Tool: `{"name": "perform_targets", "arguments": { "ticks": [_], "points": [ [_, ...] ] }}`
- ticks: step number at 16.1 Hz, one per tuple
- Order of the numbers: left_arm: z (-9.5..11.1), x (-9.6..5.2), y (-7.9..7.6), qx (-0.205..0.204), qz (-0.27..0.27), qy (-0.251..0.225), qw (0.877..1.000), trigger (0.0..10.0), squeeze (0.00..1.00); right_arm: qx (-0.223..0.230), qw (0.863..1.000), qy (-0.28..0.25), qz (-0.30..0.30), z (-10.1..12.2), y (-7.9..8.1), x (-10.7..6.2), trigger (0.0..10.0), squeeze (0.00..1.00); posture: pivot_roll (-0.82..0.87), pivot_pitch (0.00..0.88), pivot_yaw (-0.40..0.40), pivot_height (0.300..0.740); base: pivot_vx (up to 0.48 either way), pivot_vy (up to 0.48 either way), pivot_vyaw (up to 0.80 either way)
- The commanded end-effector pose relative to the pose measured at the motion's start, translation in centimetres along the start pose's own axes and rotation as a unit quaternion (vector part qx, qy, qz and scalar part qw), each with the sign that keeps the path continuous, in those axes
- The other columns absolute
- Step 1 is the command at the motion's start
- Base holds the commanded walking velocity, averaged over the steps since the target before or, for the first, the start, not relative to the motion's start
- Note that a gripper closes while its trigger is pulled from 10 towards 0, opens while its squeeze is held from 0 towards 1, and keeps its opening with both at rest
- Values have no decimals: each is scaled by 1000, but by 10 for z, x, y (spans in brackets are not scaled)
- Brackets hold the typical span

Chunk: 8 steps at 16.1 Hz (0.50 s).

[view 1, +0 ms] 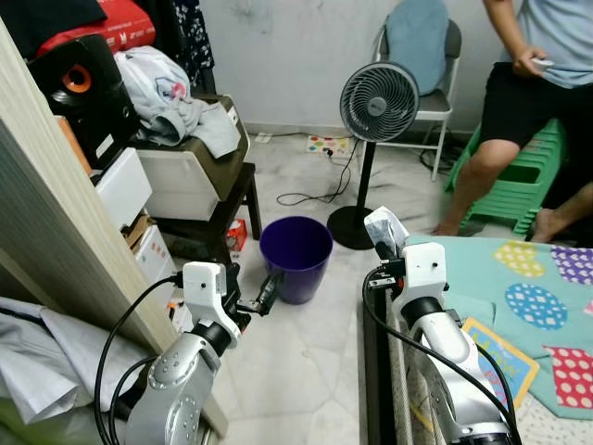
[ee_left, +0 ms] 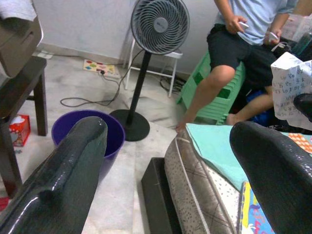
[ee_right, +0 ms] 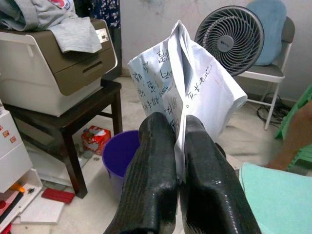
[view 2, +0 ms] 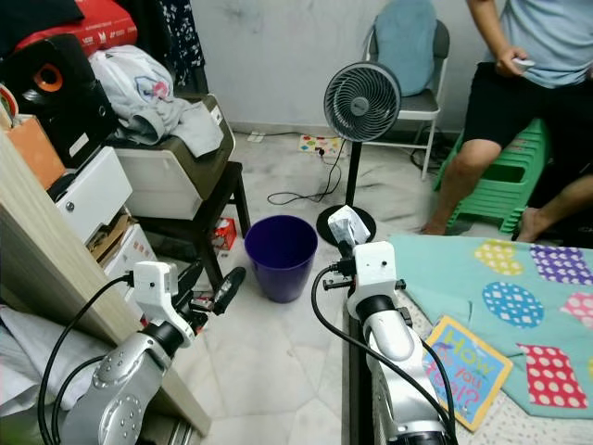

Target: Clean up the room

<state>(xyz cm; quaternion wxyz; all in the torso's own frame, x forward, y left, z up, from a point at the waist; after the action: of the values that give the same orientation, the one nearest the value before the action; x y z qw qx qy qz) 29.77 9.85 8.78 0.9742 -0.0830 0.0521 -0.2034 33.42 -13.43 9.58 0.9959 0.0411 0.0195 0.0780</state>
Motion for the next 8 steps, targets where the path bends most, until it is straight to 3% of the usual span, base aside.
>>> {"name": "perform_targets", "arguments": {
  "ticks": [1,8],
  "points": [
    [1,0,1,0,1,0,1000,10000,0,-2,1000,0,-1,0,0,1,10000,0,-106,0,46,740,262,0,0],
    [0,0,1,1,0,2,1000,10000,0,-2,1000,0,-2,0,-1,1,10000,0,-107,0,47,740,273,0,0]
  ]
}}
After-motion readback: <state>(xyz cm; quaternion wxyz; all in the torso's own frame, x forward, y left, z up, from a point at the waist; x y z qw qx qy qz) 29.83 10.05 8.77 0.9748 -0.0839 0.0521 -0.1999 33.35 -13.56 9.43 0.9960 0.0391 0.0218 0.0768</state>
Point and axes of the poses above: a point about 5 cm out from each wrist's last joint towards the gripper, its own x axis pointing out of the wrist towards the gripper, its own z axis along the axis of the wrist's last joint, y = z × x, the point moved 5 cm from there along x, pointing out of the wrist towards the gripper, and after that the axes turned 9 degrees about x, right-handed, at the moved point
